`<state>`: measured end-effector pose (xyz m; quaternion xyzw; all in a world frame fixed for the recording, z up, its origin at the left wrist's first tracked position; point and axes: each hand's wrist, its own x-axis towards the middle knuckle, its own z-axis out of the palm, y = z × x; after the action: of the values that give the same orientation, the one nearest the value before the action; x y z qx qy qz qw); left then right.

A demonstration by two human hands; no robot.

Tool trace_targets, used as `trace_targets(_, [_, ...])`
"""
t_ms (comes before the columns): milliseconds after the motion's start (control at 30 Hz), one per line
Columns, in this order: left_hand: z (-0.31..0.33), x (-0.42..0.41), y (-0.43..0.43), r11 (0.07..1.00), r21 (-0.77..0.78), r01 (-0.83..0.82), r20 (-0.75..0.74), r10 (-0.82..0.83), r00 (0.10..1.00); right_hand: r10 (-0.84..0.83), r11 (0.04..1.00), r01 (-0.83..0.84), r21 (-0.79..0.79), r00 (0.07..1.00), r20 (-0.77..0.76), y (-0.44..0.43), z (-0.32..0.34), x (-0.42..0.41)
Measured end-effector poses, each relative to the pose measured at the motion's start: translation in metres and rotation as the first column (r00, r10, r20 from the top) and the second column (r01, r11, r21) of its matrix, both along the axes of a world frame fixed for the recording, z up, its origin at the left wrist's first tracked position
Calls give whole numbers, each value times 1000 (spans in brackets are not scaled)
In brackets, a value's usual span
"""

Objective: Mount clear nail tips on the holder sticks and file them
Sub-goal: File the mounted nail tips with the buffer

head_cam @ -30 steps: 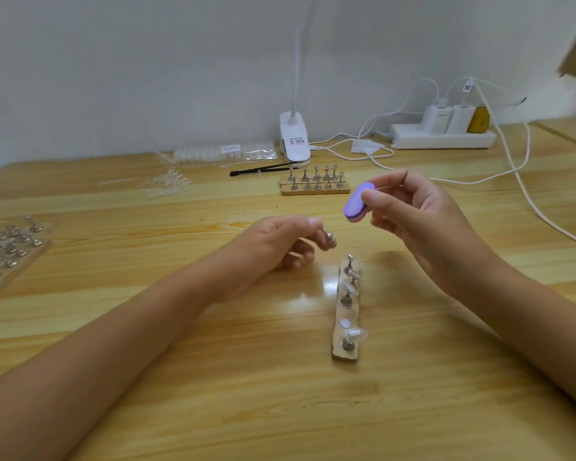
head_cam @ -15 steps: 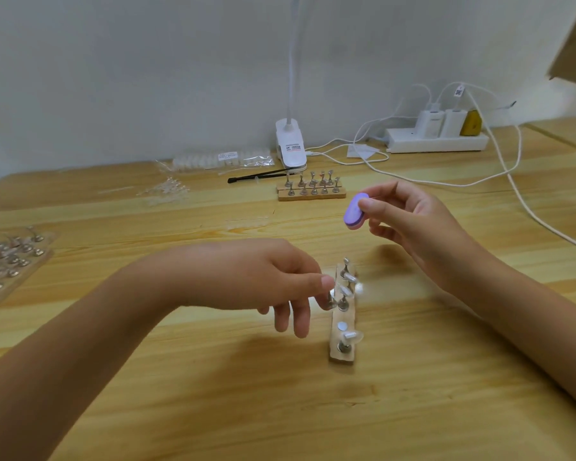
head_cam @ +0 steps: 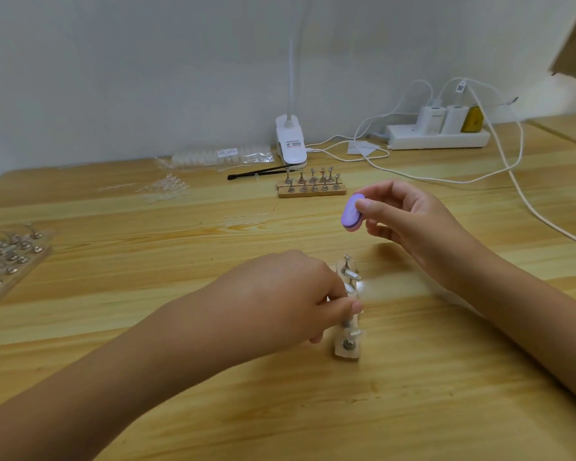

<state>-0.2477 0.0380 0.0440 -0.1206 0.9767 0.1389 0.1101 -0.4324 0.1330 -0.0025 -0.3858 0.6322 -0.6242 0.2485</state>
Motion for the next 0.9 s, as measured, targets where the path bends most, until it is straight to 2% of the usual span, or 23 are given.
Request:
trace_targets(100, [1, -1, 1, 996, -87, 25, -23, -27, 999, 15, 1000, -15, 0, 1000, -9, 0, 0, 1])
trace_targets(333, [13, 5, -4, 990, -130, 61, -105, -75, 992, 21, 1000, -21, 9, 1000, -11, 1, 1, 1])
trace_targets(500, [19, 17, 3, 922, -213, 323, -110, -351, 930, 9, 1000, -9, 15, 1000, 0, 1, 1, 1])
trace_targets(600, [4, 19, 13, 827, -388, 407, -182, -502, 846, 8, 1000, -8, 19, 1000, -5, 0, 1, 2])
trace_targets(700, [-6, 16, 18, 768, -509, 388, -169, -531, 830, 8, 1000, -8, 13, 1000, -7, 1, 3, 3])
trace_targets(800, [-10, 16, 20, 748, -555, 363, -123, -505, 854, 19, 1000, -19, 14, 1000, -18, 1, 3, 4])
trace_targets(900, [-11, 18, 20, 746, -572, 341, -149, -503, 851, 11, 1000, -11, 17, 1000, -15, 1, 2, 3])
